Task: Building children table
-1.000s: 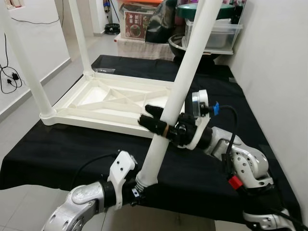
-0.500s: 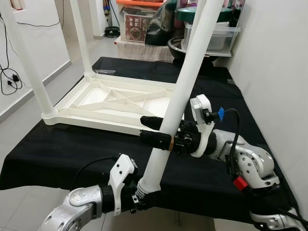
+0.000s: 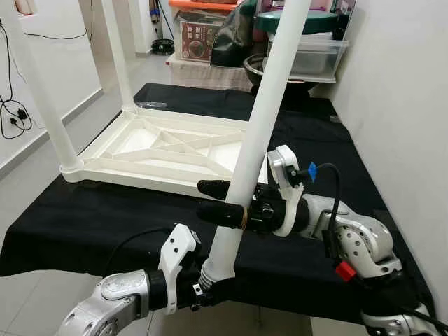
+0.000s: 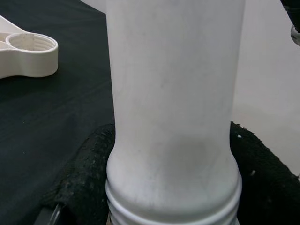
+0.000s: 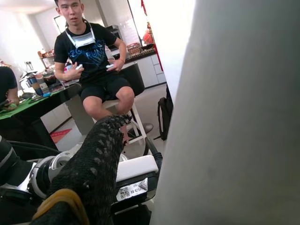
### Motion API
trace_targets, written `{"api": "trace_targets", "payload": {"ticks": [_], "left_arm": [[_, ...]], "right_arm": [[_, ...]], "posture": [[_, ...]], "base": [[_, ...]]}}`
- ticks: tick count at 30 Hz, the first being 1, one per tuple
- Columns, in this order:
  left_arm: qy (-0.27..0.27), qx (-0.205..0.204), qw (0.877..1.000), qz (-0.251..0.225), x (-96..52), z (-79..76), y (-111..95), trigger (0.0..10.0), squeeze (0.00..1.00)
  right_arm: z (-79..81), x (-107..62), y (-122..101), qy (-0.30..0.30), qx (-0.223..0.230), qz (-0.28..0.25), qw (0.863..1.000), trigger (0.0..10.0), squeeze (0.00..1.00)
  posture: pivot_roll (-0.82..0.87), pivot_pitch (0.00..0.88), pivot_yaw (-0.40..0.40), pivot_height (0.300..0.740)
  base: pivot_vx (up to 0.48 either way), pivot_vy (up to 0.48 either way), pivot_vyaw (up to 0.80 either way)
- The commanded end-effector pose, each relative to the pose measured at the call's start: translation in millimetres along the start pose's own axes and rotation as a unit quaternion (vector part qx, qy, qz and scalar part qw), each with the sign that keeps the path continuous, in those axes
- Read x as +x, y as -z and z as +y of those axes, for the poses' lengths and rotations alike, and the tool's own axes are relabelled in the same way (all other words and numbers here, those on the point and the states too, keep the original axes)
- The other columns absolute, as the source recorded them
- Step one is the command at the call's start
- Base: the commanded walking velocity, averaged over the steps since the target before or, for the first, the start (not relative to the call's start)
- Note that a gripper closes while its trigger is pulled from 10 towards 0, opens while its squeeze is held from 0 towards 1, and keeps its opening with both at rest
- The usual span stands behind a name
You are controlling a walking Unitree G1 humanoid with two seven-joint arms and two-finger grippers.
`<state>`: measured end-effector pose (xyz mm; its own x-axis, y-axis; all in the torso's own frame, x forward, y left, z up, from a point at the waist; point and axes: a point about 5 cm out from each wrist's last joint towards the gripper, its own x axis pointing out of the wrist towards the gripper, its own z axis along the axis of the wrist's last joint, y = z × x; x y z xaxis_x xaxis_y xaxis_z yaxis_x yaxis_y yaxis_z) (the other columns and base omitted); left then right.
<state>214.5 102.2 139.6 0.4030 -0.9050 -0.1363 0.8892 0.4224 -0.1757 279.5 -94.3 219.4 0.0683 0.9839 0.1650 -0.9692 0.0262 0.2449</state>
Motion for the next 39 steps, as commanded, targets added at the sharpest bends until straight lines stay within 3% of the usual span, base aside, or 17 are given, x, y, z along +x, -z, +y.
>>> {"api": "trace_targets", "payload": {"ticks": [1, 2, 3, 24, 25, 34, 35, 39], "left_arm": [[-0.002, 0.002, 1.000, 0.005, -2.1, -0.6, 0, 10.0, 0.00], [-0.003, 0.001, 1.000, 0.006, -2.1, -0.6, -1, 10.0, 0.00], [-0.003, 0.001, 1.000, 0.006, -2.2, -0.7, 0, 10.0, 0.00], [-0.019, -0.012, 1.000, 0.022, -0.2, 4.2, 4, 10.0, 0.00], [-0.020, -0.013, 0.999, 0.024, -0.1, 4.1, 5, 10.0, 1.00], [-0.020, -0.017, 0.999, 0.024, -2.5, 1.9, 8, 10.0, 1.00], [-0.014, -0.022, 0.999, 0.030, -4.3, -0.9, 10, 10.0, 0.00], [-0.003, -0.034, 0.998, 0.044, -8.3, -6.5, 16, 10.0, 0.00]], "right_arm": [[6.0, 6.7, 1, -0.026, 0.003, 0.001, 1.000, 8.7, 0.00], [5.8, 6.8, 0, -0.026, 0.003, 0.000, 1.000, 6.7, 0.00], [5.5, 6.9, 0, -0.026, 0.002, 0.000, 1.000, 0.0, 0.00], [6.6, 6.3, -1, -0.029, 0.008, -0.004, 1.000, 0.0, 0.00], [6.3, 5.6, -2, -0.028, 0.006, -0.005, 1.000, 0.0, 0.00], [0.4, -2.8, -11, -0.008, -0.011, -0.009, 1.000, 0.0, 0.00], [-4.8, -8.5, -16, 0.012, -0.025, -0.013, 1.000, 0.0, 0.00], [-15.6, -19.0, -27, 0.056, -0.050, -0.020, 0.997, 0.0, 0.00]], "posture": [[0.09, 0.000, -0.062, 0.740], [0.09, 0.000, -0.062, 0.740], [0.09, 0.000, -0.062, 0.740], [0.09, 0.000, -0.066, 0.740], [0.09, 0.000, -0.068, 0.740], [0.09, 0.000, -0.071, 0.740], [0.09, 0.000, -0.071, 0.740], [0.09, 0.000, -0.074, 0.740]], "base": [[0.000, 0.000, 0.00], [0.000, 0.000, 0.00], [0.000, 0.000, 0.00], [0.000, 0.000, 0.00], [0.000, 0.000, 0.00], [0.000, 0.000, 0.00], [0.000, 0.000, 0.00], [0.000, 0.000, 0.00]]}}
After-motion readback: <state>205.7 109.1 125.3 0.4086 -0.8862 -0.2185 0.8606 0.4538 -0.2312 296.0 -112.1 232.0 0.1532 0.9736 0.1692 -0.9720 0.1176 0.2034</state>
